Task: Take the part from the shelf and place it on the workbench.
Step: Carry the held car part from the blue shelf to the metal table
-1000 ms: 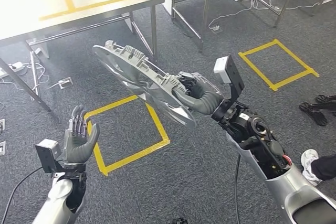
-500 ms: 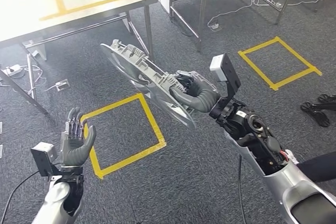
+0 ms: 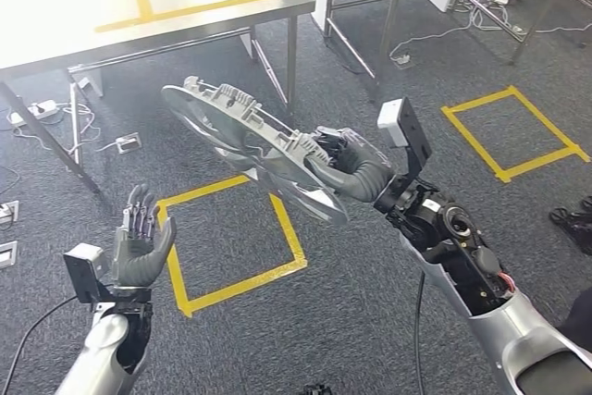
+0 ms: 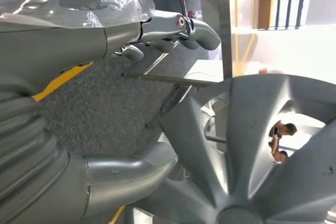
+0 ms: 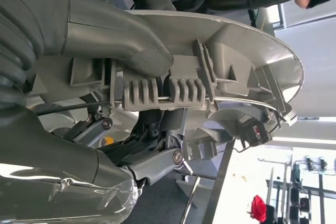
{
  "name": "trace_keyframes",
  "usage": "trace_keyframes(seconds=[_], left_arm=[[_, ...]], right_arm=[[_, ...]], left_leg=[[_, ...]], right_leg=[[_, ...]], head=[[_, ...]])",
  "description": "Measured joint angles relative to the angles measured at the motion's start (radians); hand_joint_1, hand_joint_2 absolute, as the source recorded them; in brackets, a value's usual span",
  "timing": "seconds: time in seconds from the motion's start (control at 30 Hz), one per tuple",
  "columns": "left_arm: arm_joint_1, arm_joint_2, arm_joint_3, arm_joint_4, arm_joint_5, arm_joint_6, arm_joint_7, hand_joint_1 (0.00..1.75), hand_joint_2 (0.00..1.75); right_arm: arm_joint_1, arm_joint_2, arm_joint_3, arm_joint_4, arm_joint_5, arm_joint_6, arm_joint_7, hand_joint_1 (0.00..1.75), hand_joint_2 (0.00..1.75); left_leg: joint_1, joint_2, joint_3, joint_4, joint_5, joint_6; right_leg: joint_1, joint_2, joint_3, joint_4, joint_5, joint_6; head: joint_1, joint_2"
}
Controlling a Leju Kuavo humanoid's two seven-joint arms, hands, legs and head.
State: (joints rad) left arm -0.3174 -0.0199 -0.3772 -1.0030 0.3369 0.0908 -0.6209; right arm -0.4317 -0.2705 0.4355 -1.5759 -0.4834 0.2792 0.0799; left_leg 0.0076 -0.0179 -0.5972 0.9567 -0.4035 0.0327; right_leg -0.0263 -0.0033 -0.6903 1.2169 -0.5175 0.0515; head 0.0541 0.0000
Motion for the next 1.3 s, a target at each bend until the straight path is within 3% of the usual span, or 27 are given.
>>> trace_keyframes(seconds=[0.07, 0.1, 0.17, 0.27, 0.33, 0.4, 0.43, 0.47, 0.53, 0.6, 0.63, 0.77, 0.8, 0.87, 0.9, 0.93, 0.97, 1.07, 1.1, 1.17, 1.23, 1.3], left_arm=[[0.000, -0.001, 0.000, 0.001, -0.001, 0.000, 0.000, 0.00, 1.75], [-0.001, -0.002, 0.000, 0.002, -0.002, 0.000, 0.000, 0.00, 1.75], [-0.001, -0.003, 0.000, 0.003, -0.002, 0.000, 0.000, 0.00, 1.75], [-0.001, -0.003, 0.000, 0.005, -0.004, 0.000, 0.000, 0.00, 1.75], [-0.002, -0.002, 0.000, 0.005, -0.004, 0.001, -0.001, 0.00, 1.75], [0.001, -0.002, 0.000, 0.006, -0.004, 0.001, -0.001, 0.00, 1.75], [0.002, -0.002, 0.000, 0.007, -0.004, 0.002, -0.001, 0.00, 1.75], [0.003, -0.001, 0.000, 0.008, -0.004, 0.002, -0.001, 0.00, 1.75], [0.003, -0.001, 0.000, 0.008, -0.004, 0.002, -0.001, 0.00, 1.75], [0.001, -0.002, 0.000, 0.008, -0.004, 0.002, -0.001, 0.00, 1.75], [0.000, -0.002, 0.000, 0.008, -0.004, 0.002, -0.001, 0.00, 1.75], [-0.002, -0.005, 0.000, 0.008, -0.004, 0.001, -0.002, 0.00, 1.75], [-0.003, -0.006, 0.000, 0.008, -0.004, 0.001, -0.002, 0.00, 1.75], [-0.004, -0.008, 0.000, 0.008, -0.004, 0.000, -0.002, 0.00, 1.75], [-0.003, -0.009, 0.000, 0.008, -0.004, 0.000, -0.002, 0.00, 1.75], [-0.002, -0.009, 0.000, 0.008, -0.004, 0.000, -0.002, 0.00, 1.75], [-0.002, -0.009, 0.000, 0.008, -0.004, 0.000, -0.002, 0.00, 1.75], [-0.003, -0.012, 0.000, 0.009, -0.004, 0.000, -0.002, 0.00, 1.75], [-0.003, -0.012, 0.000, 0.009, -0.004, 0.000, -0.002, 0.00, 1.75], [-0.002, -0.013, 0.000, 0.009, -0.004, 0.000, -0.003, 0.00, 1.75], [-0.001, -0.013, 0.000, 0.009, -0.004, -0.001, -0.004, 0.00, 1.75], [-0.004, -0.012, 0.000, 0.009, -0.004, -0.001, -0.005, 0.00, 1.75]], right_arm=[[-0.001, 0.000, 0.000, 0.001, -0.001, 0.000, 0.000, 1.75, 1.75], [-0.002, 0.000, 0.000, 0.001, -0.001, 0.000, -0.001, 1.75, 1.75], [-0.003, 0.000, 0.000, 0.002, -0.001, 0.000, -0.002, 1.75, 1.75], [-0.003, 0.000, -0.001, 0.002, 0.000, 0.000, -0.003, 1.75, 1.75], [-0.004, 0.000, -0.001, 0.002, 0.000, 0.001, -0.004, 1.75, 1.75], [-0.003, 0.000, 0.000, 0.002, 0.001, 0.001, -0.004, 1.75, 1.75], [-0.002, 0.000, 0.000, 0.002, 0.000, 0.001, -0.004, 1.75, 1.75], [-0.001, 0.000, 0.001, 0.002, 0.000, 0.001, -0.004, 1.75, 1.75], [0.000, 0.000, 0.000, 0.002, 0.000, 0.001, -0.004, 1.75, 1.75], [-0.001, 0.000, 0.000, 0.002, 0.000, 0.001, -0.004, 1.75, 1.75], [-0.001, 0.000, 0.000, 0.002, 0.000, 0.001, -0.004, 1.75, 1.75], [0.000, 0.000, -0.002, 0.001, 0.000, 0.000, -0.003, 1.75, 1.75], [0.001, 0.000, -0.002, 0.001, 0.000, 0.000, -0.003, 1.75, 1.75], [0.002, 0.000, -0.003, 0.001, 0.000, 0.000, -0.004, 1.75, 1.75], [0.004, 0.000, -0.003, 0.001, -0.001, 0.000, -0.004, 1.75, 1.75], [0.006, 0.000, -0.003, 0.001, -0.001, 0.000, -0.004, 1.75, 1.75], [0.008, 0.000, -0.003, 0.001, -0.001, 0.000, -0.004, 1.75, 1.75], [0.009, -0.001, -0.005, 0.001, 0.000, -0.001, -0.003, 1.75, 1.75], [0.008, -0.001, -0.006, 0.001, 0.000, -0.001, -0.003, 1.75, 1.75], [0.007, -0.001, -0.006, 0.001, -0.001, 0.000, -0.003, 1.75, 1.75], [0.007, -0.001, -0.006, 0.000, 0.000, 0.000, -0.003, 1.75, 1.75], [0.006, -0.002, -0.007, -0.001, 0.000, -0.001, -0.002, 1.75, 1.75]], left_leg=[[-0.002, -0.006, 0.014, 0.004, -0.014, -0.006], [-0.003, -0.009, 0.016, 0.007, -0.019, -0.010], [-0.005, -0.011, 0.011, 0.009, -0.021, -0.018], [-0.006, -0.006, 0.000, 0.028, -0.034, -0.034], [-0.002, 0.004, -0.051, 0.125, -0.075, -0.047], [0.003, 0.008, -0.136, 0.262, -0.115, -0.056], [0.006, 0.008, -0.165, 0.298, -0.113, -0.058], [0.009, 0.009, -0.175, 0.296, -0.092, -0.060], [0.014, 0.014, -0.132, 0.176, -0.009, -0.060], [0.012, 0.018, -0.075, 0.050, 0.041, -0.056], [0.010, 0.019, -0.061, 0.022, 0.044, -0.050], [0.008, 0.013, -0.046, 0.011, 0.029, -0.019], [0.008, 0.013, -0.039, 0.008, 0.026, -0.012], [0.005, 0.012, -0.030, 0.007, 0.019, -0.001], [0.002, 0.011, -0.026, 0.008, 0.016, 0.002], [-0.001, 0.009, -0.021, 0.008, 0.012, 0.004], [-0.004, 0.007, -0.015, 0.008, 0.008, 0.005], [-0.010, 0.002, 0.001, 0.009, -0.005, 0.002], [-0.011, 0.001, 0.001, 0.010, -0.007, -0.002], [-0.011, 0.000, -0.006, 0.011, -0.007, -0.009], [-0.011, 0.002, -0.009, 0.017, -0.013, -0.020], [-0.010, 0.005, -0.038, 0.081, -0.048, -0.032]], right_leg=[[0.002, 0.002, 0.044, -0.131, 0.087, -0.006], [0.004, 0.004, 0.068, -0.186, 0.107, -0.010], [0.009, 0.008, 0.092, -0.230, 0.103, -0.021], [0.001, 0.007, 0.107, -0.248, 0.098, -0.034], [-0.003, 0.004, 0.117, -0.255, 0.096, -0.044], [-0.003, 0.002, 0.121, -0.255, 0.091, -0.049], [-0.003, 0.002, 0.124, -0.255, 0.087, -0.050], [-0.004, 0.002, 0.128, -0.255, 0.084, -0.049], [-0.006, 0.003, 0.141, -0.255, 0.074, -0.042], [-0.002, 0.005, 0.149, -0.254, 0.063, -0.030], [0.000, 0.005, 0.151, -0.255, 0.059, -0.024], [-0.003, 0.004, 0.149, -0.237, 0.033, -0.003], [-0.004, 0.004, 0.131, -0.194, 0.010, -0.001], [-0.002, 0.004, 0.060, -0.049, -0.048, -0.001], [-0.001, 0.005, 0.022, 0.017, -0.066, -0.001], [0.001, 0.005, -0.002, 0.051, -0.065, -0.003], [0.001, 0.005, -0.005, 0.040, -0.040, -0.006], [0.009, 0.006, 0.068, -0.157, 0.083, -0.027], [0.013, 0.006, 0.089, -0.208, 0.100, -0.034], [0.019, 0.006, 0.106, -0.242, 0.098, -0.040], [0.012, 0.006, 0.116, -0.256, 0.096, -0.044], [0.004, 0.003, 0.128, -0.268, 0.097, -0.050]], head=[[0.008, 0.000], [0.011, 0.000], [0.011, 0.000], [0.005, 0.000], [-0.005, 0.000], [-0.016, 0.000], [-0.020, 0.000], [-0.025, 0.000], [-0.031, 0.000], [-0.037, 0.000], [-0.037, 0.000], [-0.028, 0.000], [-0.022, 0.000], [-0.010, 0.000], [-0.003, 0.000], [0.001, 0.000], [0.004, 0.000], [0.012, 0.000], [0.014, 0.000], [0.014, 0.000], [0.013, 0.000], [0.004, 0.000]])
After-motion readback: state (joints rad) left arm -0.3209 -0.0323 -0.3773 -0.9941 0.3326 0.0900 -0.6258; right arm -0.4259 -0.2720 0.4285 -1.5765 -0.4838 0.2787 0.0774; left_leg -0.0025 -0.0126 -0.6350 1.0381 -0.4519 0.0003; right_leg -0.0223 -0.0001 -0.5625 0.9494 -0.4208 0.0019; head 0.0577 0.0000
